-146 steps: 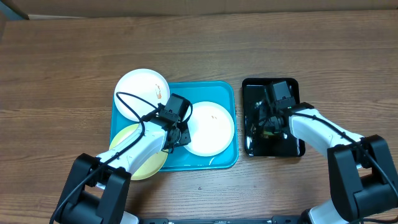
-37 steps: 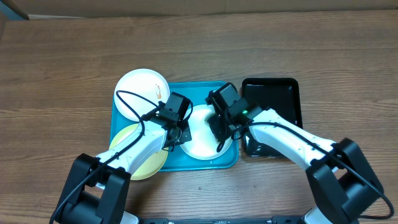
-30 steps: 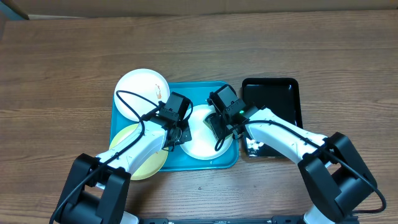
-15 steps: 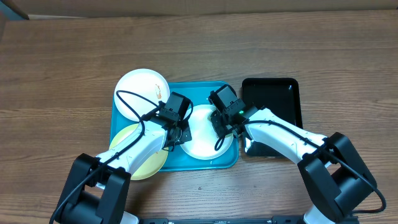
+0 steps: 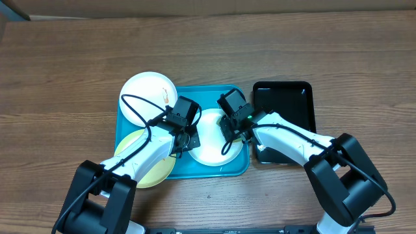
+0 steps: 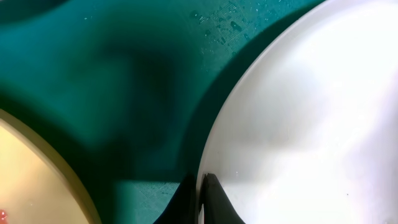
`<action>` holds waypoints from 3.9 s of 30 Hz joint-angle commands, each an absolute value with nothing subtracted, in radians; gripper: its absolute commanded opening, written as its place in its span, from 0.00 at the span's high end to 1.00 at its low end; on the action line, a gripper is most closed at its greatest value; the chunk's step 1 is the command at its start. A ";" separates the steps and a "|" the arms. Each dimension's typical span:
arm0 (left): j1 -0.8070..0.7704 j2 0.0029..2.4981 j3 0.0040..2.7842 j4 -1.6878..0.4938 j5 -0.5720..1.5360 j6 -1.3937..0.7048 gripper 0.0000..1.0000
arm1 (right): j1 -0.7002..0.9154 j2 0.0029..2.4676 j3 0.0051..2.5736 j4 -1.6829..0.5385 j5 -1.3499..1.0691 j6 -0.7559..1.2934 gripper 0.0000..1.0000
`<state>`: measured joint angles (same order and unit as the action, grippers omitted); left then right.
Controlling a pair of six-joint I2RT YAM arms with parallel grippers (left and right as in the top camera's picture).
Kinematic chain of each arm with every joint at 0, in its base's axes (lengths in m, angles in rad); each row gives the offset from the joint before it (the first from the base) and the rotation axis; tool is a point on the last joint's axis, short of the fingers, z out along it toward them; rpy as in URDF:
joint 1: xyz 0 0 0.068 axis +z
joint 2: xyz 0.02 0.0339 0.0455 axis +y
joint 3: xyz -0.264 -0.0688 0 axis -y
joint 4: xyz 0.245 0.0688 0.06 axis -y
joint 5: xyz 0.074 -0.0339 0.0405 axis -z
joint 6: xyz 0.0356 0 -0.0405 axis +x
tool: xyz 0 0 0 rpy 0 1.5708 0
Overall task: Clean dirty plates on tray and stack at the side
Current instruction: 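Scrub the white plate with the sponge while left gripper holds it, then return the sponge to the black tray with right gripper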
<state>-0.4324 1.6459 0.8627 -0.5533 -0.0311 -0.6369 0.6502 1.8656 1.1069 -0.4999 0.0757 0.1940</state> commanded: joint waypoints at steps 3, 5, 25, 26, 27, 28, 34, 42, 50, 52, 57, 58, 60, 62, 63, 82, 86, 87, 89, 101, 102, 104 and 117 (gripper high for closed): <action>-0.439 1.674 0.854 -0.561 -0.048 -0.631 0.96 | 0.651 1.952 1.105 -0.471 0.014 0.267 0.93; -0.439 1.674 0.854 -0.561 -0.048 -0.631 0.96 | 0.651 1.974 1.105 -0.445 -0.046 0.266 0.93; -0.439 1.674 0.854 -0.564 -0.048 -0.628 0.96 | 0.566 1.887 1.195 -0.469 -0.406 0.239 0.95; -0.439 1.674 0.854 -0.565 -0.048 -0.628 0.96 | 0.554 1.870 1.213 -0.489 -0.406 0.238 0.95; -0.439 1.674 0.854 -0.565 -0.048 -0.628 0.96 | 0.543 1.855 1.230 -0.511 -0.406 0.234 0.96; -0.439 1.674 0.854 -0.565 -0.049 -0.628 0.96 | 0.533 1.840 1.245 -0.533 -0.406 0.226 0.96; -0.439 1.674 0.854 -0.560 -0.047 -0.629 0.96 | 0.509 1.826 1.243 -0.568 -0.405 0.200 0.96; -0.439 1.674 0.854 -0.561 -0.048 -0.628 0.96 | 0.516 1.869 1.171 -0.484 -0.330 0.201 0.96; -0.439 1.674 0.854 -0.561 -0.048 -0.628 0.96 | 0.516 1.923 1.139 -0.457 -0.326 0.201 0.96; -0.439 1.674 0.854 -0.561 -0.048 -0.628 0.96 | 0.516 1.943 1.125 -0.457 -0.326 0.202 0.96; -0.439 1.674 0.854 -0.561 -0.048 -0.628 0.96 | 0.517 1.959 1.100 -0.464 -0.395 0.214 0.96; -0.439 1.674 0.854 -0.561 -0.048 -0.629 0.96 | 0.517 1.959 1.099 -0.472 -0.432 0.214 0.96; -0.439 1.674 0.854 -0.560 -0.048 -0.629 0.96 | 0.521 1.959 1.099 -0.494 -0.474 0.243 0.96; -0.439 1.674 0.854 -0.560 -0.048 -0.629 0.96 | 0.532 1.959 1.098 -0.511 -0.473 0.268 0.96; -0.439 1.674 0.854 -0.560 -0.048 -0.629 0.96 | 0.540 1.959 1.098 -0.514 -0.472 0.270 0.96; -0.439 1.674 0.854 -0.565 -0.055 -0.628 0.96 | 0.548 1.869 1.146 -0.392 -0.506 0.472 0.96; -0.439 1.674 0.854 -0.565 -0.054 -0.628 0.96 | 0.496 1.782 1.147 -0.423 -0.557 0.459 0.96; -0.439 1.674 0.854 -0.565 -0.054 -0.628 0.96 | 0.484 1.761 1.147 -0.432 -0.566 0.440 0.96; -0.439 1.674 0.854 -0.565 -0.054 -0.628 0.96 | 0.456 1.725 1.147 -0.458 -0.570 0.413 0.96; -0.437 1.673 0.876 -0.567 -0.065 -0.575 0.96 | 0.190 1.657 1.143 -0.812 -0.203 0.298 0.96; -0.437 1.673 0.892 -0.572 -0.068 -0.562 0.96 | 0.173 1.657 1.137 -0.815 -0.162 0.298 0.96; -0.436 1.673 0.940 -0.600 -0.081 -0.556 0.96 | 0.142 1.659 1.122 -0.809 -0.093 0.298 0.96; -0.436 1.673 1.267 -0.882 -0.342 -0.435 0.96 | 0.103 1.711 1.023 -0.760 -0.021 0.299 0.91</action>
